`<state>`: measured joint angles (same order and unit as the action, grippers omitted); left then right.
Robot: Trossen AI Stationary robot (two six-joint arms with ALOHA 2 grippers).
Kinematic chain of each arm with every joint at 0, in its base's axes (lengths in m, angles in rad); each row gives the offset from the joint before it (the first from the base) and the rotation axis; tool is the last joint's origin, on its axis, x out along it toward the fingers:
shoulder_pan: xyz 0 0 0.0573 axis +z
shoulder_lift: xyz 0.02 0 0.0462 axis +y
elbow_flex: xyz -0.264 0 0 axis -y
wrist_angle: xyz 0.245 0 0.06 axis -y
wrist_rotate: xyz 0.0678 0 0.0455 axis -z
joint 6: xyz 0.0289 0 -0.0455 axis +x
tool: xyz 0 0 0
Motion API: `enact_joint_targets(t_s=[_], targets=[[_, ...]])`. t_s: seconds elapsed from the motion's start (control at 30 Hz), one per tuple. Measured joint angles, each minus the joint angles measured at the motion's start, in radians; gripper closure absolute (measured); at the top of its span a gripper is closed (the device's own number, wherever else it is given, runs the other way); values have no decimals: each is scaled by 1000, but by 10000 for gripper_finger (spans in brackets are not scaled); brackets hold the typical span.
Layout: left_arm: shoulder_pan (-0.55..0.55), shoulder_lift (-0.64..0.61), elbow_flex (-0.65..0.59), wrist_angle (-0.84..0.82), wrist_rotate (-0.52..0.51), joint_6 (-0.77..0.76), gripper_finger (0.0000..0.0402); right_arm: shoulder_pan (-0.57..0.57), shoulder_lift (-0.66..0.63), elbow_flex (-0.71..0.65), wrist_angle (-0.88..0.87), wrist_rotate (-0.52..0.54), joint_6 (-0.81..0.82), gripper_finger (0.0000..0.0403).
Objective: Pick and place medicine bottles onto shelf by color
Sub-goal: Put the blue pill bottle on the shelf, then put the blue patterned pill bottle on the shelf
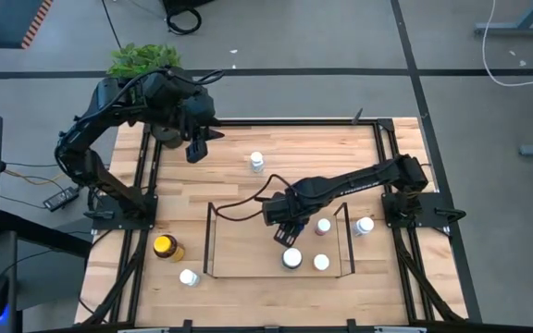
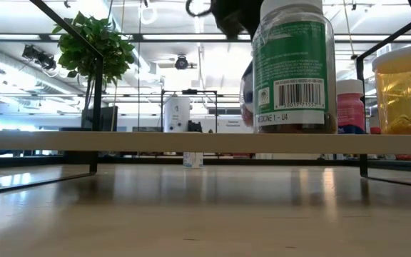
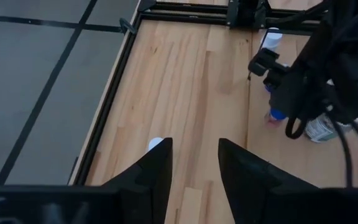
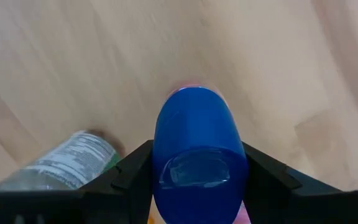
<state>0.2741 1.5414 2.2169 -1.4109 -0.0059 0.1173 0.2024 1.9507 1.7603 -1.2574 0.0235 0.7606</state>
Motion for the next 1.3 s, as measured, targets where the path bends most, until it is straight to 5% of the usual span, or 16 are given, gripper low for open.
enact_joint_targets(t_s=[0.57,1.0,1.3], targets=[[0,0,0,-2,0,0,268,-3,0,-67,63,-17,47,199],[0,0,0,-3,0,1,258,-4,-9,-65,51,-22,81,125],[0,1,0,-69,0,-6,244,-16,-17,100,-40,37,18,114]])
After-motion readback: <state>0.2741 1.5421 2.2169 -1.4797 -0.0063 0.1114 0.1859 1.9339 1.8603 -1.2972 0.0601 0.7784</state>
